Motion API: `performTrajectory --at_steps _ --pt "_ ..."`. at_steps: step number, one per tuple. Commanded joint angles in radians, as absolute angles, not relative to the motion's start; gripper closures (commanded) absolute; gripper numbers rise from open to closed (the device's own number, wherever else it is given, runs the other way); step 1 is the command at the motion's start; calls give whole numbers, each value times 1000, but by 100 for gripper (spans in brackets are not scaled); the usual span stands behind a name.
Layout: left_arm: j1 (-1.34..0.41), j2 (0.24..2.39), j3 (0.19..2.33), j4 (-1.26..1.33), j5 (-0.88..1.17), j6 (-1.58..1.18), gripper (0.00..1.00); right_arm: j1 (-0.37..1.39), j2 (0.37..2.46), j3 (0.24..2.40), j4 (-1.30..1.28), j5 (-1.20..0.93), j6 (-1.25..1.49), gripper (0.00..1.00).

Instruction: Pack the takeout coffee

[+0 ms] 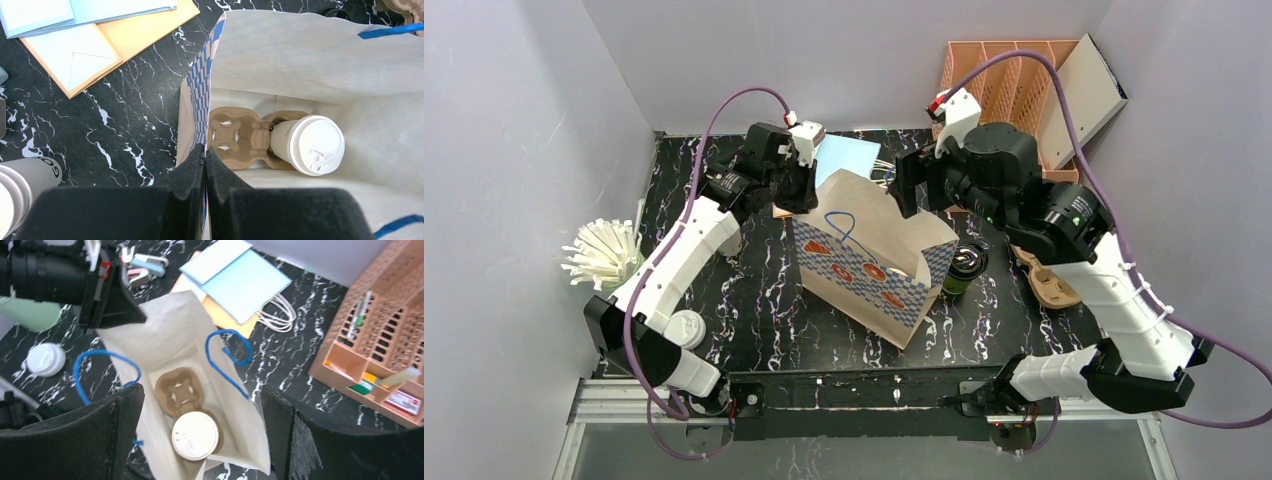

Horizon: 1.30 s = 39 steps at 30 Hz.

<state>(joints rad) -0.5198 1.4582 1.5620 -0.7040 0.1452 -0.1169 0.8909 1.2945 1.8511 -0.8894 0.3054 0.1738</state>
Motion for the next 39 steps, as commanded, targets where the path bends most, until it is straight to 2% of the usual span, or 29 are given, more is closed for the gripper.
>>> performTrajectory --at_steps 1,5,14,18,21,30,31,39 --pt "-517 1408 1559 -698 140 -110 100 880 1366 1898 -948 402 132 4" --pt "-517 1393 1540 -684 145 -99 100 867 1437 1886 -1043 346 143 3" --pt "-517 1359 1497 -650 142 -91 100 739 1587 1969 -1043 259 81 2" --pt "-517 1355 1488 -646 143 -82 100 703 1625 1967 -1034 191 94 7" --pt "-517 1359 1492 -640 138 -75 100 703 1636 1966 -1019 127 93 23" --pt "-517 1407 1586 -595 91 -68 100 703 1592 1918 -921 8 87 94" --pt "-517 1409 1598 -591 88 -67 100 703 1585 1916 -913 6 87 99" --pt "-517 1371 1624 -527 75 -55 100 703 1437 1781 -793 -50 88 99"
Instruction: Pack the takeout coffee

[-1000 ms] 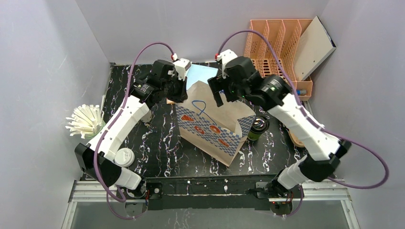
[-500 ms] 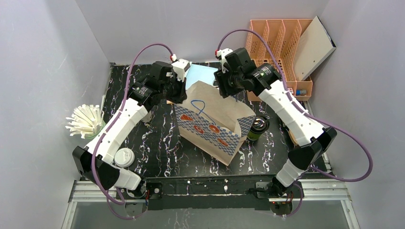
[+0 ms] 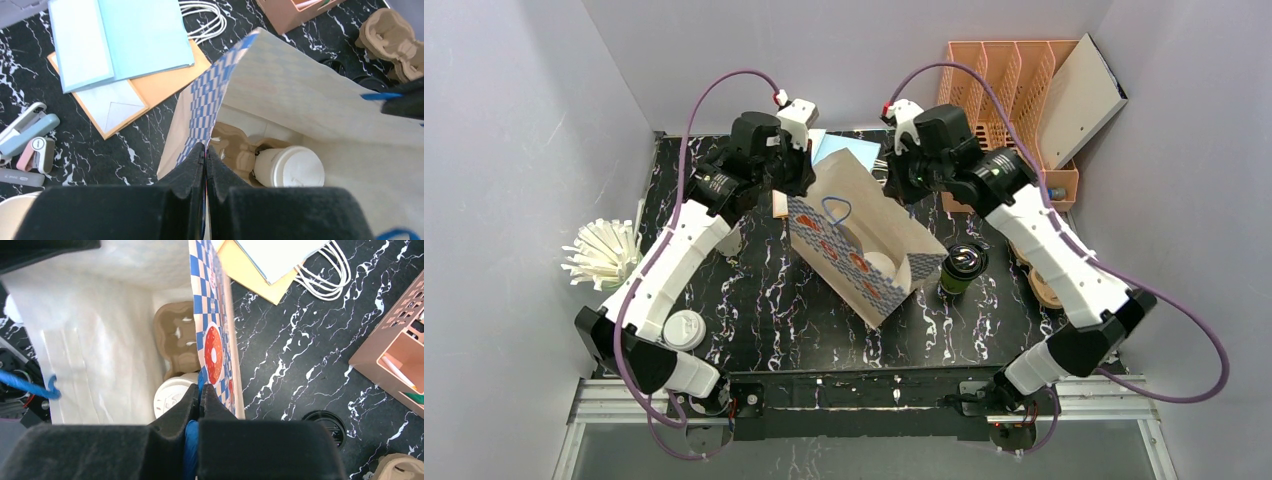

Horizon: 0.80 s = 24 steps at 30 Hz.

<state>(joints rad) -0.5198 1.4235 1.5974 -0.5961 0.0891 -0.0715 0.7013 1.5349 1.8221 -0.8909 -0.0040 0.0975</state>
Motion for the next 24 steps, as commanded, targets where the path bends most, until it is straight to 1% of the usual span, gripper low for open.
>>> performTrajectory --at_steps 1,7,15,21,24 --pt "-517 1360 1615 -512 72 -49 100 704 1421 1766 -782 -63 85 99" --pt "-517 1301 1566 -420 45 -27 100 704 1301 1648 -696 -75 105 99" --pt "-517 1303 1587 -359 67 -49 100 705 1192 1487 -589 -164 51 99" --pt "-518 1292 1559 -347 82 -61 100 704 1181 1465 -593 -178 35 99" --pt "-518 1293 1552 -355 80 -67 100 704 1187 1472 -591 -149 38 99"
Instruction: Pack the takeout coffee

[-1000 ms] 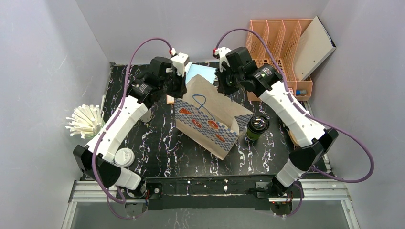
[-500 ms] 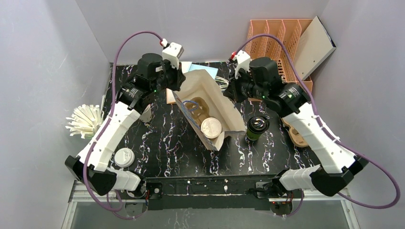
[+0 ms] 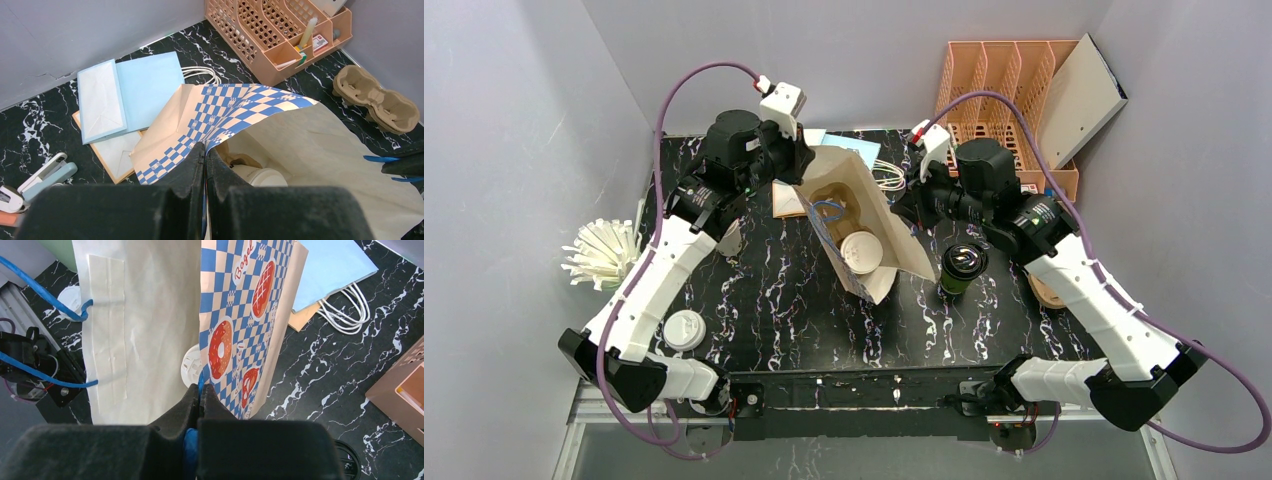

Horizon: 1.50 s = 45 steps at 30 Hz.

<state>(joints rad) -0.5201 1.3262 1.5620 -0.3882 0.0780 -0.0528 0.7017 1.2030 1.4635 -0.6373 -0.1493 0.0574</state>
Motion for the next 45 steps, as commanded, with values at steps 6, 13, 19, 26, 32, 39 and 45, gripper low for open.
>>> performTrajectory --at_steps 6,13,19,26,32,39,45 --pt "-518 1316 1578 -466 90 -108 100 704 1254 1578 -623 -45 58 99" --pt "-518 1368 1640 -753 128 -154 100 697 1363 1651 -634 37 92 99" --pt "-518 1341 1613 -902 165 -211 100 676 1497 1745 -627 58 117 99" --pt "-518 1189 1517 -910 145 -262 79 672 1608 1916 -715 34 171 36" --pt "-518 1201 1601 -900 44 -256 43 673 1577 1978 -871 90 306 11" --pt "-517 1345 1744 -901 113 -140 23 673 1542 2068 -1169 248 503 2" --pt "-517 1373 1662 -745 239 -7 2 673 1457 1937 -1295 353 634 2"
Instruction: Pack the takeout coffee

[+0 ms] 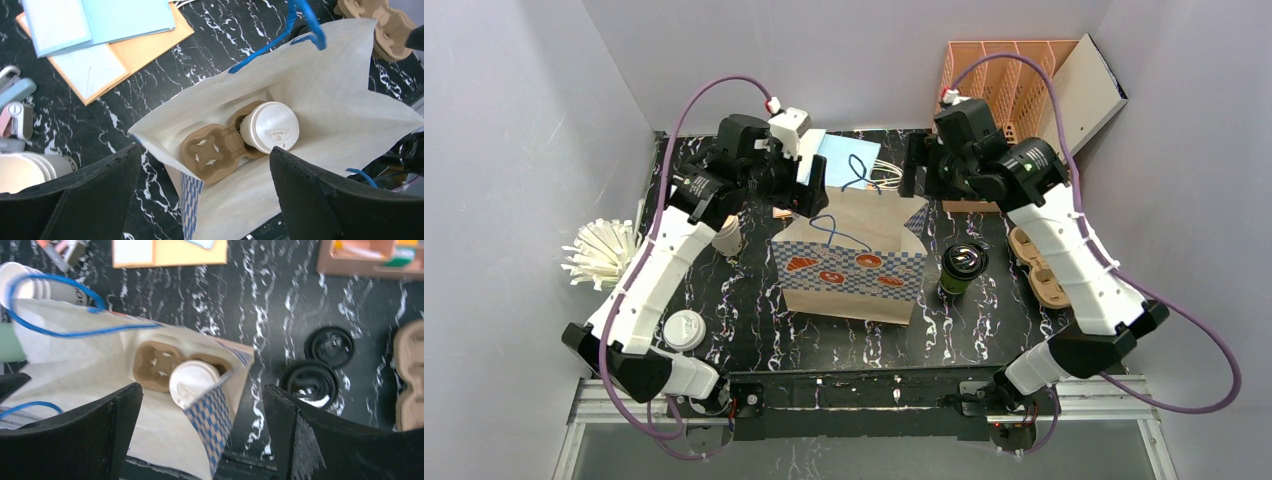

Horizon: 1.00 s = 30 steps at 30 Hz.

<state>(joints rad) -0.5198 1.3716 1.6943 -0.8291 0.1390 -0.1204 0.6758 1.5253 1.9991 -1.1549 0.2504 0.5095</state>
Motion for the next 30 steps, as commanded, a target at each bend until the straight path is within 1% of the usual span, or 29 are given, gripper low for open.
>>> performTrajectory --at_steps 1,5,12,15,18,20,23,24,27,30 --pt "-517 1375 1645 -726 260 37 2 673 1447 1907 -1295 350 643 3" --pt "-517 1367 1594 -671 291 132 5 673 1432 1834 -1249 272 667 6" --pt "-517 1404 1583 -634 235 237 7 674 1479 1812 -1209 169 623 4" --pt "-518 1435 1594 -615 225 258 9 673 1497 1791 -1214 176 618 7" --pt "-517 1461 1601 -593 220 255 11 673 1513 1801 -1218 207 623 14" --pt "-518 1476 1601 -587 215 245 11 673 1517 1810 -1225 227 624 25" --pt "-518 1489 1606 -592 215 222 19 673 1525 1824 -1239 244 607 46" --pt "-517 1488 1605 -591 215 214 22 673 1528 1828 -1242 248 603 55" --pt "-518 1481 1599 -596 213 199 36 674 1529 1842 -1240 265 586 74" --pt "-518 1476 1597 -616 216 173 53 673 1539 1875 -1233 290 561 92"
